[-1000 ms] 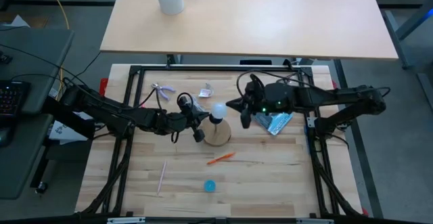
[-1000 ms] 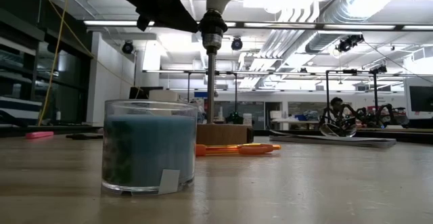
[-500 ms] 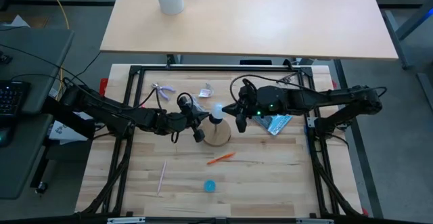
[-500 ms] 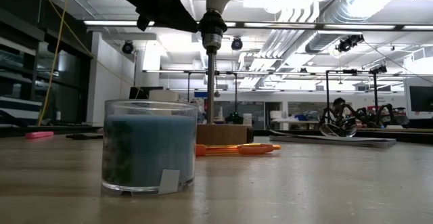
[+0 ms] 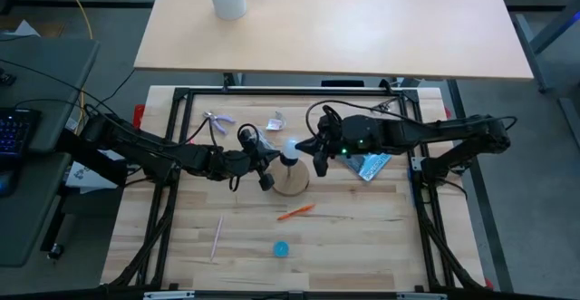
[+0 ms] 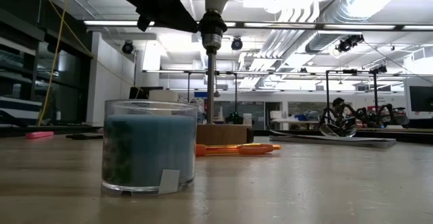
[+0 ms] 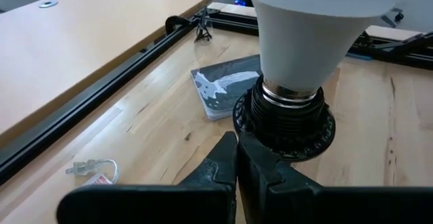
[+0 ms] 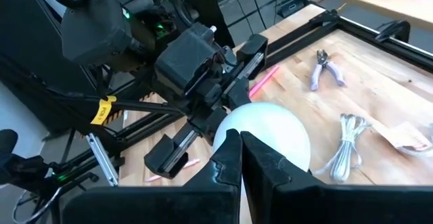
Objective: Screw lightbulb
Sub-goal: Insert the light bulb into the lamp
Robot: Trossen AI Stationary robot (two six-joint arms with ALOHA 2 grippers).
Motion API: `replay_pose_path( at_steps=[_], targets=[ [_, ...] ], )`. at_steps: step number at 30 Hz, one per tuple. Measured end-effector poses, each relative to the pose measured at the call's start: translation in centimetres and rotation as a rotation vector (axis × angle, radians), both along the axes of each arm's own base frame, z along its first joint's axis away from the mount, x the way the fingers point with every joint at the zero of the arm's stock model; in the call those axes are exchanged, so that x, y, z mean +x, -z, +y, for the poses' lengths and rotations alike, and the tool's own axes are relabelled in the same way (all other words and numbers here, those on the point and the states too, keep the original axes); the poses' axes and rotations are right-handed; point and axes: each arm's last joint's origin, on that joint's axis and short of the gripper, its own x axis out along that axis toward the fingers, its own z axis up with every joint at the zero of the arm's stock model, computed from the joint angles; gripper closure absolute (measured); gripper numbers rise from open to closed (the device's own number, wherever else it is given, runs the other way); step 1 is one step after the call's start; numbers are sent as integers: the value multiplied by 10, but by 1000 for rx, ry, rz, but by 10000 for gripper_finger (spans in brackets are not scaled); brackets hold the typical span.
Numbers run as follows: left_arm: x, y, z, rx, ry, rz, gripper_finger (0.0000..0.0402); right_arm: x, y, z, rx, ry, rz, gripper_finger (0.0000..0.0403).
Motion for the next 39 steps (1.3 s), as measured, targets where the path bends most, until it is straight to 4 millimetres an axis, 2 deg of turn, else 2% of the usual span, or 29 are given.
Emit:
replay_pose_path(
  at_steps=[11, 21, 39],
  targets=[
    [0, 0, 0, -2, 4, 1, 402, 14, 7, -1, 25, 1, -36, 403],
    [0, 0, 0, -1, 4, 1, 401, 13, 9, -2, 39, 16, -7, 403],
    [0, 0, 0, -1, 4, 1, 402, 11, 12, -5, 190, 96, 18, 403]
  ],
)
